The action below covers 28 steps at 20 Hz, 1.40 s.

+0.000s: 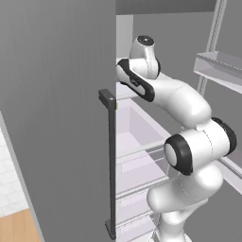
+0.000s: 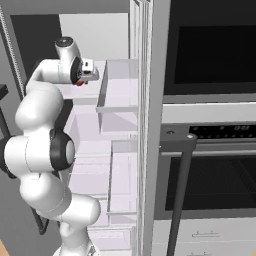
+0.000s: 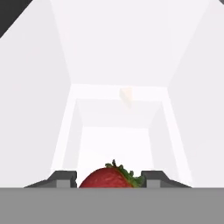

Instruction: Take the strawberry from the fridge and place it on top of the pancake, located on the dining counter.

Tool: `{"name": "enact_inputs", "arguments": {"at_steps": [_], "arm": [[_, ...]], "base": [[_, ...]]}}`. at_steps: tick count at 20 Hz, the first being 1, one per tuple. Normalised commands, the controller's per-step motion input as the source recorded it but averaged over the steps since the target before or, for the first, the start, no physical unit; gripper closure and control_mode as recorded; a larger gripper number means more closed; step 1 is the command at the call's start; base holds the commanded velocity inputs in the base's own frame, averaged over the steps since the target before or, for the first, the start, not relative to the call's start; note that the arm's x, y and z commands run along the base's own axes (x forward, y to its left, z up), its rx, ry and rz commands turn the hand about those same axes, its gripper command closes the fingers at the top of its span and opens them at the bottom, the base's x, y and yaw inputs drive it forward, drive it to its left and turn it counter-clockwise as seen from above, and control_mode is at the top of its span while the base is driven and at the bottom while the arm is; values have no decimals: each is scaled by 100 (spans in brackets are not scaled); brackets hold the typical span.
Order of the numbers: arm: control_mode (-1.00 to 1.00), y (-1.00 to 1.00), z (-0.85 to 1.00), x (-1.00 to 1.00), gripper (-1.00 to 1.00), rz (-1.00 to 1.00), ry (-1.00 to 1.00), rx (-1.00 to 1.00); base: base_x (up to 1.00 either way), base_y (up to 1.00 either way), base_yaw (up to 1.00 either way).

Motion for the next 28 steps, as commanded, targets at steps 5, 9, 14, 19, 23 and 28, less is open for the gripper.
{"name": "enact_inputs", "arguments": {"at_steps": [5, 9, 14, 19, 23, 28], "arm": [[-100, -59, 0, -29, 100, 0, -18, 0], [-100, -39, 1, -86, 100, 0, -13, 0], [-100, -25, 13, -100, 100, -1, -6, 3], [-100, -26, 12, -100, 100, -7, 0, 1], [-100, -37, 3, -100, 100, -8, 0, 0], [-100, -29, 0, -100, 100, -8, 0, 0]], "base": [[0, 0, 0], [0, 0, 0], [0, 0, 0], [0, 0, 0], [0, 0, 0], [0, 0, 0]]}}
